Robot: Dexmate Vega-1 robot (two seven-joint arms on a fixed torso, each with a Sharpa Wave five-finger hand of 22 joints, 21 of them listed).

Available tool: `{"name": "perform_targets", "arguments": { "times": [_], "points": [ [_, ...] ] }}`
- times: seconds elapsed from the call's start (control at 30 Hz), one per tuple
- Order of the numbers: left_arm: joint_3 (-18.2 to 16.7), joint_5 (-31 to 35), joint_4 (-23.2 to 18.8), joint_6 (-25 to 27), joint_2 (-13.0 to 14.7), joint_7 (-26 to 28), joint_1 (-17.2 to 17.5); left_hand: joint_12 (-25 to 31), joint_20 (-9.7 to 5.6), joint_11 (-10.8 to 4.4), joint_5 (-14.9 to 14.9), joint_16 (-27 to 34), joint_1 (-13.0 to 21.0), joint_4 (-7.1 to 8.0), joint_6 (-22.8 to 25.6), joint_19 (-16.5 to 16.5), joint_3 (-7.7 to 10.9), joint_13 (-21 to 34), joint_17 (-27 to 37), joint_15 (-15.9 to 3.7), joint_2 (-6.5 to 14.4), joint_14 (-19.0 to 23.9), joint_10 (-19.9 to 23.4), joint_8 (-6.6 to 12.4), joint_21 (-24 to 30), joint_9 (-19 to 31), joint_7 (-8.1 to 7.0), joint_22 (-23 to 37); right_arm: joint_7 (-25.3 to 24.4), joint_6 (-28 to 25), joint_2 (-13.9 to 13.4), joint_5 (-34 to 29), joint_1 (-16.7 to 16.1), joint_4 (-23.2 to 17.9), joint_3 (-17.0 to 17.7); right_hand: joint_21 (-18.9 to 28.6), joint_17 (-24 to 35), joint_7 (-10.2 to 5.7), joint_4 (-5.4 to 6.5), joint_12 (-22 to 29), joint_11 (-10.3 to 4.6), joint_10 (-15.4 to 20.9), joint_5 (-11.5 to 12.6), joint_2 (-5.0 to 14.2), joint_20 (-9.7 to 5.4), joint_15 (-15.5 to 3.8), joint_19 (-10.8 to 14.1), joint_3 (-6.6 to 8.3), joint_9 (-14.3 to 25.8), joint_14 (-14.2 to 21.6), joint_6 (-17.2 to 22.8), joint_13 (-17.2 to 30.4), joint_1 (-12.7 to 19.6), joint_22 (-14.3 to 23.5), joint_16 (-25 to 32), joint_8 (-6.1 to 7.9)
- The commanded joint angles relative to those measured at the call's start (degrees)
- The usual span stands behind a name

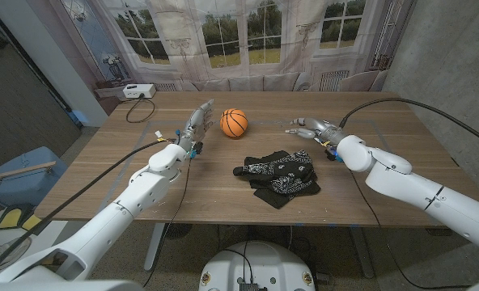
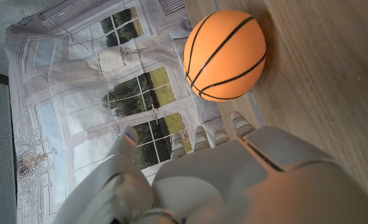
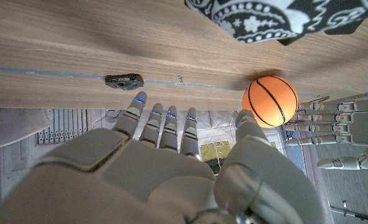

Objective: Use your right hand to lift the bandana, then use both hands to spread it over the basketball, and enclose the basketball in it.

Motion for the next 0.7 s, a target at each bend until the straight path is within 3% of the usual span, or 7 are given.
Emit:
{"name": "perform_targets", "arguments": {
  "times": [0.03, 0.47, 0.7],
  "points": [
    [-0.6, -0.5, 0.9, -1.7, 0.3, -1.2, 0.9, 0.1, 0.33, 0.01, 0.4, 0.1, -0.6, 0.03, 0.5, -0.4, -0.04, 0.3, 0.3, 0.05, -0.1, -0.4, -0.5, -0.11, 0.0, 0.3, -0.09, 0.2, 8.0, -11.2, -0.6, -10.2, 2.4, -6.5, -4.3, -0.2, 0.2, 0.24, 0.23, 0.0, 0.11, -1.3, 0.0, -0.32, -0.01, -0.01, -0.4, -0.8, 0.4, -0.6, 0.7, 0.2, -0.9, 0.1, -0.2, 0.23],
    [-1.2, -0.7, 0.3, -2.6, 1.0, -1.5, 1.9, 0.1, 0.4, 0.13, 0.4, 0.2, -0.7, 0.05, 0.6, -0.4, -0.06, 0.3, 0.3, -0.01, 0.0, -0.3, -0.4, -0.21, 0.1, 0.3, -0.08, 0.2, 23.0, -21.7, 0.4, -21.5, 8.6, -8.4, -12.2, -0.3, 0.4, 0.64, 0.71, -0.3, 0.17, -2.7, 0.2, -1.04, -0.15, -0.13, -1.0, -1.87, 0.5, -1.9, 0.3, 0.3, -2.2, 0.1, -0.5, -0.1],
    [-1.1, -0.8, 0.5, -2.6, 1.1, -1.9, 1.7, 0.1, 0.43, 0.0, 0.4, 0.2, -0.7, 0.06, 0.6, -0.4, -0.07, 0.3, 0.3, -0.02, 0.0, -0.3, -0.5, -0.27, 0.1, 0.3, -0.13, 0.2, 26.6, -23.4, 0.7, -23.7, 9.3, -8.8, -13.1, -0.2, 0.4, 2.01, 0.98, 0.0, 0.32, -2.8, 0.5, -1.63, -0.31, -0.2, -0.8, -2.7, 0.7, -2.0, 2.5, 0.3, -3.1, 0.1, -0.4, 0.7]
  ]
}}
